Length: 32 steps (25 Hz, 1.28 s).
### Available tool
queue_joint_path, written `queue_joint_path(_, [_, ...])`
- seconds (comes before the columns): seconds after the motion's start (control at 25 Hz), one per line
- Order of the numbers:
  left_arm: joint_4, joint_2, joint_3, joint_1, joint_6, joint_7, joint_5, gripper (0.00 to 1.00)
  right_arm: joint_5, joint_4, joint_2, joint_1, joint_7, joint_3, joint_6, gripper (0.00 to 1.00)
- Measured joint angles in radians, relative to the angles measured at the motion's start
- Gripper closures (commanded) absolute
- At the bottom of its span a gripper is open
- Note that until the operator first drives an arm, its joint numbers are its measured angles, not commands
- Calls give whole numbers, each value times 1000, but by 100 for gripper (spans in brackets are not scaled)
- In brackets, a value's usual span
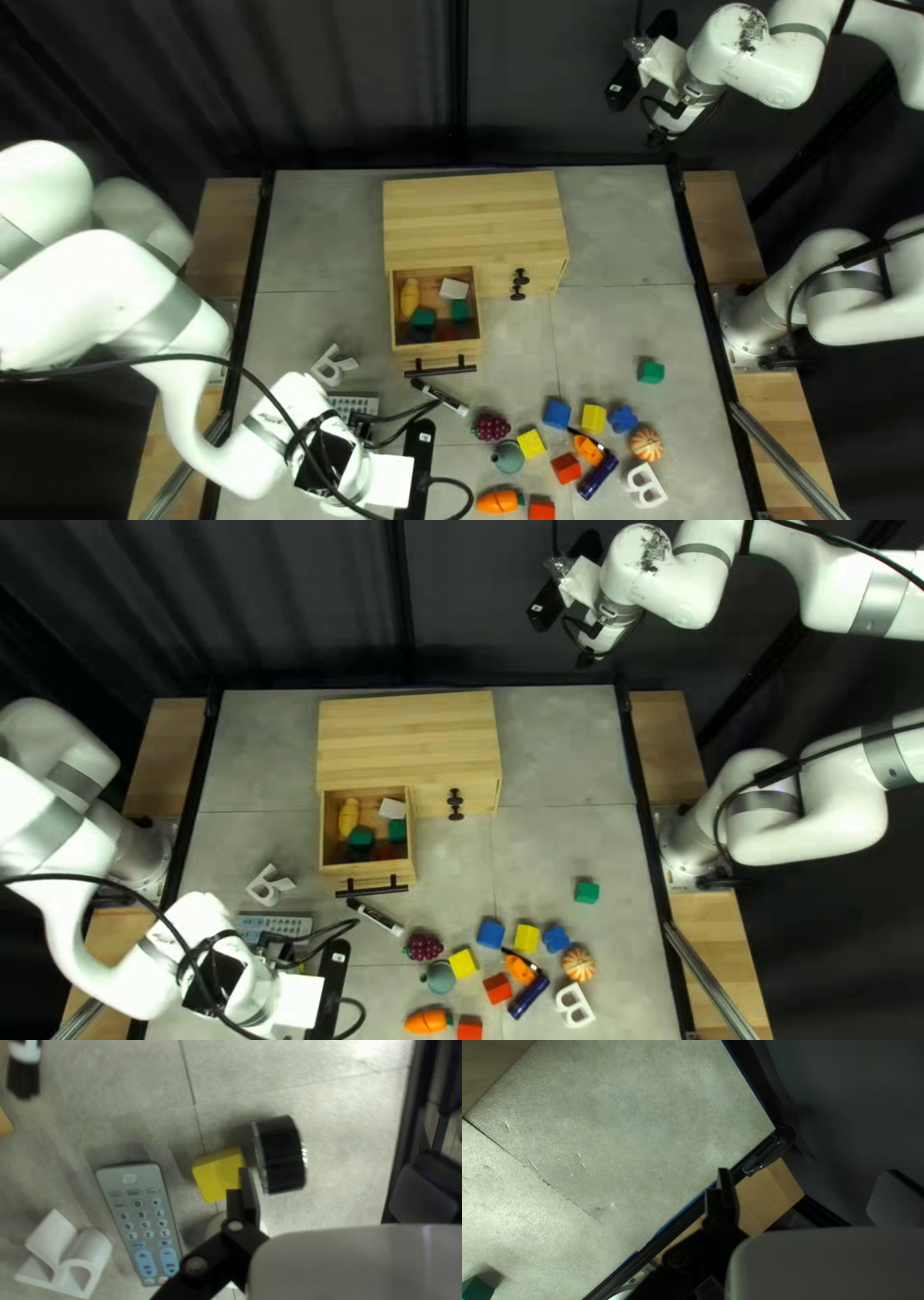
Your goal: Open drawers and place objects into drawer and close
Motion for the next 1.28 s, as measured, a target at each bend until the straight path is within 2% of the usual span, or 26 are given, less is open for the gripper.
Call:
queue_joint_path(0.08, [-9, 14, 9, -8, -17, -37, 29, 0, 0, 0, 0, 0, 0, 0, 0, 0])
queue_joint_path(0.12, [-14, 16, 12, -12, -21, -55, 42, 25, 0, 0, 0, 0, 0, 0, 0, 0])
queue_joint_path(0.16, [-19, 17, 15, -17, -24, -75, 56, 100, 0, 0, 0, 0, 0, 0, 0, 0])
queue_joint_path(0.44, [-16, -2, 21, -48, 28, -181, 122, 100, 0, 0, 0, 0, 0, 0, 0, 0])
queue_joint_path(0.68, [11, -40, 23, -48, 99, -175, 135, 100, 0, 0, 0, 0, 0, 0, 0, 0])
queue_joint_path(0.84, [57, -121, 32, -39, 231, -162, 170, 100, 0, 0, 0, 0, 0, 0, 0, 0])
queue_joint_path(0.92, [106, -163, 39, -29, 338, -147, 200, 100, 0, 0, 0, 0, 0, 0, 0, 0])
queue_joint_path(1.12, [291, -218, 77, 24, 605, -56, 320, 100, 0, 0, 0, 0, 0, 0, 0, 0])
queue_joint_path(1.28, [357, -215, 117, 69, 689, 9, 412, 98, 0, 0, 0, 0, 0, 0, 0, 0])
